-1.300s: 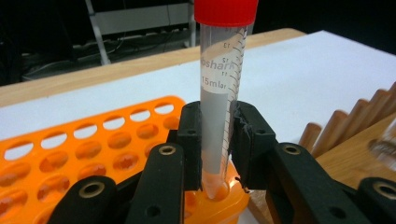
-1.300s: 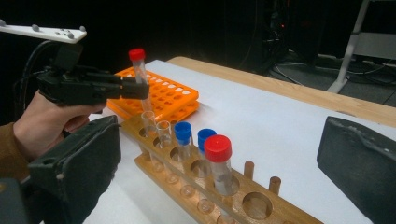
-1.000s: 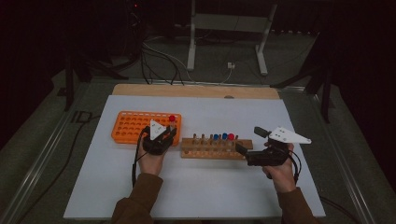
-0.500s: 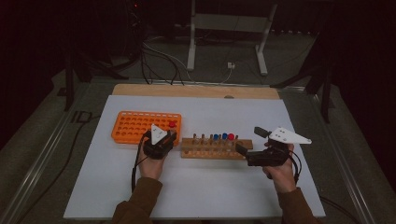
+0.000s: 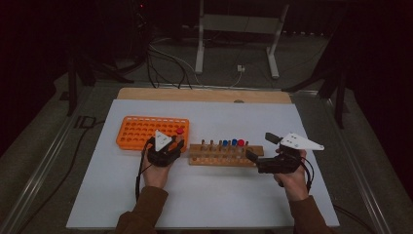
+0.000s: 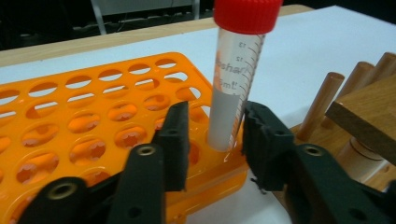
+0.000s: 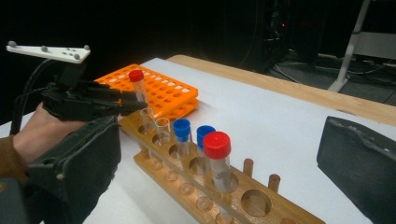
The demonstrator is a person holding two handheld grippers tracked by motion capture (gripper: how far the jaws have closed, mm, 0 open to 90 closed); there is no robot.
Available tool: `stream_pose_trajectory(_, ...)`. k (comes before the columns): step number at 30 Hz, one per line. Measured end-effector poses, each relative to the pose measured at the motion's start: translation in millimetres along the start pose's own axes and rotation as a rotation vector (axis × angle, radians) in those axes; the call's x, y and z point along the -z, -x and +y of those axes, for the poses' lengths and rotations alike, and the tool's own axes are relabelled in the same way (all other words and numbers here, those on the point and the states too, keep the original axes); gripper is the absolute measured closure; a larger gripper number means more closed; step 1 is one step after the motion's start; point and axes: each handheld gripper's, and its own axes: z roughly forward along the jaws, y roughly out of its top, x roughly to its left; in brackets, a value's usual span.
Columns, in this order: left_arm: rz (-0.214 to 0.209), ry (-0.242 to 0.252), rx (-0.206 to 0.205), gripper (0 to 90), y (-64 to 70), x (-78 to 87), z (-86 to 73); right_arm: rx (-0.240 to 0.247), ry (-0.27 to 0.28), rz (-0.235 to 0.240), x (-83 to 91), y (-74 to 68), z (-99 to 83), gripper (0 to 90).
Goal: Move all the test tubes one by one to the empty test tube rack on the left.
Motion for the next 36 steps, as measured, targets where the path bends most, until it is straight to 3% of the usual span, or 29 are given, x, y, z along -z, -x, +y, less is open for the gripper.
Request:
stream_pose_trajectory(7,-0.049,0.057,0.058,45.0,-4.4,15.9,3.8,-0.006,0.002,-0.008,-2.3,1.7,-1.1,0.0)
stream_pose_trajectory(11,-0.084,0.065,0.087,37.0,-4.4,25.8,7.5,-0.005,-0.009,-0.014,-5.8,2.3,-2.4,0.2)
stream_pose_trajectory(16,-0.085,0.082,0.109,20.1,-1.2,39.7,14.1,0.022,-0.036,-0.019,-12.2,1.0,-4.4,5.1)
stream_pose_trajectory(23,-0.068,0.107,0.098,1.5,2.1,57.6,18.9,0.036,-0.044,-0.035,-19.3,2.9,-9.8,17.4)
stream_pose_trajectory(29,-0.054,0.133,0.102,0.7,-0.5,62.4,20.4,0.044,-0.078,-0.05,-29.1,3.7,-17.6,26.8)
stream_pose_trajectory(33,-0.051,0.14,0.096,0.7,0.0,64.5,20.9,0.061,-0.111,-0.04,-40.3,2.2,-26.2,39.8)
stream_pose_trajectory(36,-0.048,0.151,0.098,0.7,0.9,66.6,21.6,0.061,-0.13,-0.039,-46.1,1.9,-30.6,44.2)
